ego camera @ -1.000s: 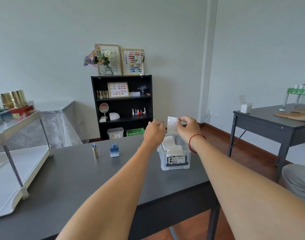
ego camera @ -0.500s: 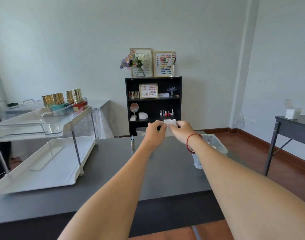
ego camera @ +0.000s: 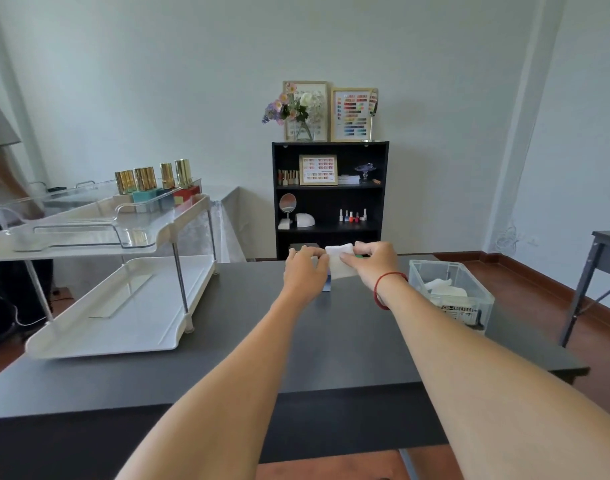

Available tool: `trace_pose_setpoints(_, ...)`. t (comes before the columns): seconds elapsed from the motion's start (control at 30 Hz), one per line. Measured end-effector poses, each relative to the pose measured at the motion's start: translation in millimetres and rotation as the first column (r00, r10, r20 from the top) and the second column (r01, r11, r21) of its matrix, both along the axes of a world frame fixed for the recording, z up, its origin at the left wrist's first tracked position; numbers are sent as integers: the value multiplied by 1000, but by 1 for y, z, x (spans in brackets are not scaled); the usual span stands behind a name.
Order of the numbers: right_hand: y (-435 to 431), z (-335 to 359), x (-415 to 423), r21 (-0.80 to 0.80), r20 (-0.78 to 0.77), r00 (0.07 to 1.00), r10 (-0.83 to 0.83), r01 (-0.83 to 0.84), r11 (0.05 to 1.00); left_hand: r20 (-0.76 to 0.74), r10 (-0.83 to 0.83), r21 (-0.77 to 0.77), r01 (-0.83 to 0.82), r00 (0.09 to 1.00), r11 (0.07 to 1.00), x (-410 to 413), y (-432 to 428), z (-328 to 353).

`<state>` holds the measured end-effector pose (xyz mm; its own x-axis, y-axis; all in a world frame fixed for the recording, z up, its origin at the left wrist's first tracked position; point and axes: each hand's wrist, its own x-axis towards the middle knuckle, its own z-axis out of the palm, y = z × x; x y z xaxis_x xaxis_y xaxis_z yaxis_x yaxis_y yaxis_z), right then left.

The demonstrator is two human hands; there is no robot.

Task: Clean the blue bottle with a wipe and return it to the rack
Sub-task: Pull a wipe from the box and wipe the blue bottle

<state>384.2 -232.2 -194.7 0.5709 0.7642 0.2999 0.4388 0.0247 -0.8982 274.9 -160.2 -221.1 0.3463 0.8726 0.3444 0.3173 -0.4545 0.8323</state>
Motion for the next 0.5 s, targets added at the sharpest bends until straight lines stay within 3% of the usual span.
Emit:
trace_pose_setpoints(0.2, 21, -21, 13, 35, 34, 972, -234, 233, 972, -226, -15, 89, 36, 974, 995, 7, 5, -19)
trace_pose_setpoints(0.3, 29, -31, 15, 37, 76, 964, -255, 253, 967, -273, -17, 103, 46, 962, 994, 12, 10, -25)
trace_pose_setpoints(0.5, 44, -50, 20, 6, 134, 960, -244, 245, 969, -358, 24, -25, -35, 934, 999, 22, 24, -33)
